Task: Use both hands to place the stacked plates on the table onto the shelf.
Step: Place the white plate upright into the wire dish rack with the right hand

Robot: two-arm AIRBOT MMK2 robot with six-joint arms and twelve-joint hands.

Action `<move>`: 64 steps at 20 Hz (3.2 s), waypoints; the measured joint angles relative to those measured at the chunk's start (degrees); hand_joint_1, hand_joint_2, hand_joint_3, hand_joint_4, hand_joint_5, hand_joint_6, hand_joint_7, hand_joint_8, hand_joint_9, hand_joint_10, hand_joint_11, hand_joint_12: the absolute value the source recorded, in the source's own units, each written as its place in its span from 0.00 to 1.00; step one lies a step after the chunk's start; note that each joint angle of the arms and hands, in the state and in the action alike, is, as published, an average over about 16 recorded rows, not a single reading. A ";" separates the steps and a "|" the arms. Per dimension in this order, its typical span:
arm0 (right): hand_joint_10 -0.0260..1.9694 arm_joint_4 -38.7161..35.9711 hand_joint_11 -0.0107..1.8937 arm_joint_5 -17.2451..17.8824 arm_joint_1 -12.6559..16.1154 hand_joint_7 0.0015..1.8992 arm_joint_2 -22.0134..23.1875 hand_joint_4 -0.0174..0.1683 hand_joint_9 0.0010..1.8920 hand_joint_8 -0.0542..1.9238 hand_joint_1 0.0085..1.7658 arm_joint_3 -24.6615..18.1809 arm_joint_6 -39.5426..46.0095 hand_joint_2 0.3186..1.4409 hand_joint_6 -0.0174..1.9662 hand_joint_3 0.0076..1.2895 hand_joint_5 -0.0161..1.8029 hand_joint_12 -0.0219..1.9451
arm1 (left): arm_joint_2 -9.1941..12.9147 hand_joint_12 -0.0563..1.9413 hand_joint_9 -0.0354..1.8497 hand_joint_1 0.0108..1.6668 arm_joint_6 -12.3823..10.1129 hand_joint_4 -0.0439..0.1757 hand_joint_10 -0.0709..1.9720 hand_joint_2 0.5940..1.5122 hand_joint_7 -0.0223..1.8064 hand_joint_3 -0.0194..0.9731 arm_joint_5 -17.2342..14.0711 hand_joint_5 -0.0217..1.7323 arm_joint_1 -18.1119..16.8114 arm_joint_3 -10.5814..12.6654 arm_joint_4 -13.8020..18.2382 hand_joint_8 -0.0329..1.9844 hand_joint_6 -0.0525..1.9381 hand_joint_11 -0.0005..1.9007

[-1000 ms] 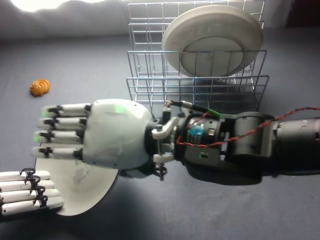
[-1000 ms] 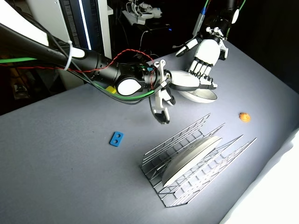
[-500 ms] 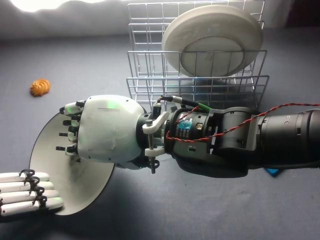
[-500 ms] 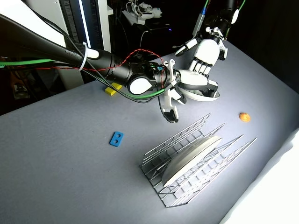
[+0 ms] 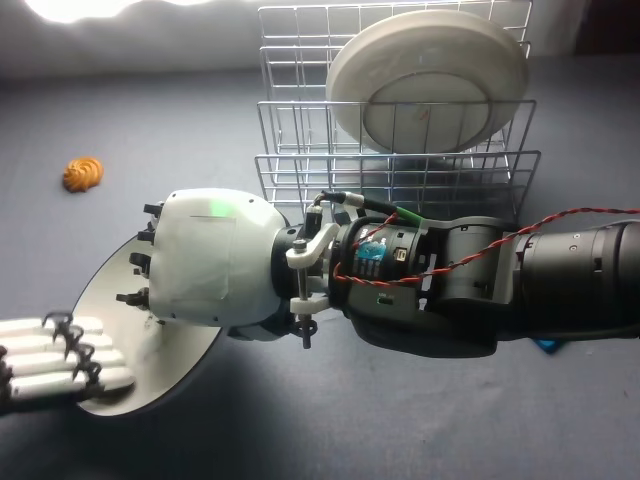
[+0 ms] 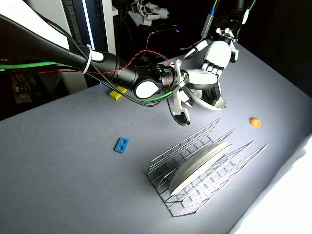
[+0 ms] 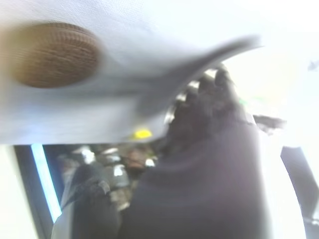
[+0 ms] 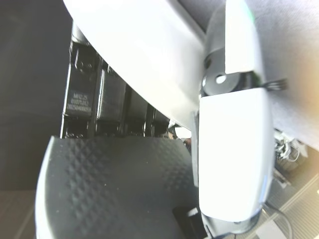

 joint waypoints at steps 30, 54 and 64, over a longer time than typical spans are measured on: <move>0.05 4.97 0.53 -0.13 0.07 0.65 22.24 0.07 0.75 0.37 0.67 -25.11 0.53 0.53 0.36 0.00 0.57 0.56 | 11.69 0.03 0.03 0.00 -1.09 0.22 0.04 0.55 0.02 0.03 16.98 0.03 -23.51 -1.84 -8.50 0.02 0.03 0.01; 0.03 5.07 0.51 -22.10 18.62 0.64 41.69 0.05 0.75 0.39 0.70 -36.30 37.79 0.56 0.40 0.00 0.57 0.57 | 13.52 0.03 0.03 0.00 -1.91 0.23 0.04 0.55 0.03 0.03 15.23 0.04 -27.12 -1.00 0.60 0.02 0.03 0.01; 0.03 4.79 0.51 -26.73 25.07 0.64 42.42 0.05 0.75 0.39 0.70 -32.40 47.19 0.57 0.38 0.00 0.57 0.56 | 13.69 0.03 0.03 0.00 -3.45 0.23 0.04 0.55 0.02 0.03 8.35 0.03 -27.76 0.76 6.99 0.02 0.03 0.01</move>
